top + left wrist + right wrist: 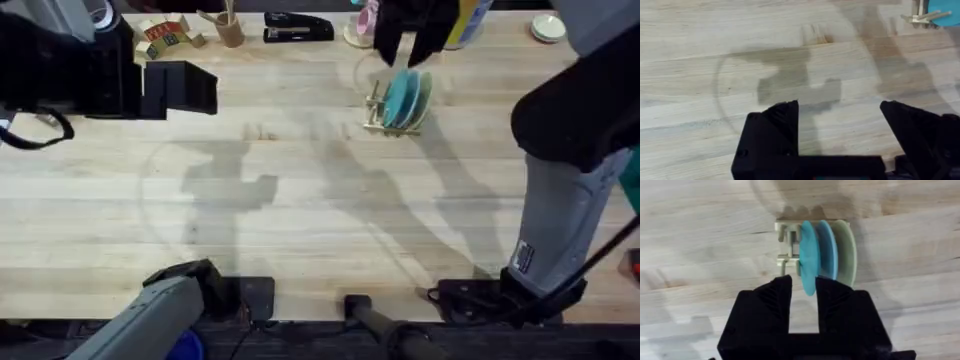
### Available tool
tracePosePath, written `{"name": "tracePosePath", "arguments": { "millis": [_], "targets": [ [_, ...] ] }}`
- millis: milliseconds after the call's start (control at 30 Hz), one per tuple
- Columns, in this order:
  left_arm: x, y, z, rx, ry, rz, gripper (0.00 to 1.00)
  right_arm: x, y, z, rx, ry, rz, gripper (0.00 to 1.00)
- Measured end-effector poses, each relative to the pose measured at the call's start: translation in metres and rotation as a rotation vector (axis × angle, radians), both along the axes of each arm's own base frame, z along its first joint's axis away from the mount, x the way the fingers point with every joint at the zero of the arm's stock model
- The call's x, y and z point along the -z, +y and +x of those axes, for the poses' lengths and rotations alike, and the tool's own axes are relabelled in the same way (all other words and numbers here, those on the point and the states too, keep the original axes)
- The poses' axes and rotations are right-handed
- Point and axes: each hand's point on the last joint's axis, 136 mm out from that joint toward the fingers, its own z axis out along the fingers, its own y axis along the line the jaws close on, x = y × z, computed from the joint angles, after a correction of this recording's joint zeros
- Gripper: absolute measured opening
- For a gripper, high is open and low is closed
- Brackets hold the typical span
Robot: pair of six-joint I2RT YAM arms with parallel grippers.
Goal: Pick up the plates from the table one by one and place each into a slot on the dish rack.
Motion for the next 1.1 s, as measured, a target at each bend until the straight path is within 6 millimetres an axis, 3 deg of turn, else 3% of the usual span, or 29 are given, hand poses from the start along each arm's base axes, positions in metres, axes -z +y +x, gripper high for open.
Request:
{"name": "tracePosePath", "arguments": {
  "millis": [133, 267, 567, 867, 1100],
  "targets": [
    [0.0, 0.0, 0.001, 0.0, -0.002, 0.001, 0.995, -0.031, 0.003, 0.008, -0.012, -0.09, 0.037, 0.34],
    [0.0, 0.0, 0.001, 0.0, -0.002, 0.001, 0.995, -0.061, 0.007, 0.017, -0.039, -0.191, 0.075, 0.446],
    [0.0, 0.0, 0.0, 0.0, -0.002, 0.001, 0.995, -0.111, 0.009, 0.008, -0.125, -0.321, 0.11, 0.965],
    [0.0, 0.0, 0.0, 0.0, -0.002, 0.0, 0.995, -0.149, 0.009, -0.011, -0.217, -0.407, 0.121, 0.994],
    [0.0, 0.0, 0.0, 0.0, -0.002, 0.0, 0.995, -0.194, -0.002, -0.036, -0.271, -0.516, 0.135, 0.994]
  ]
}}
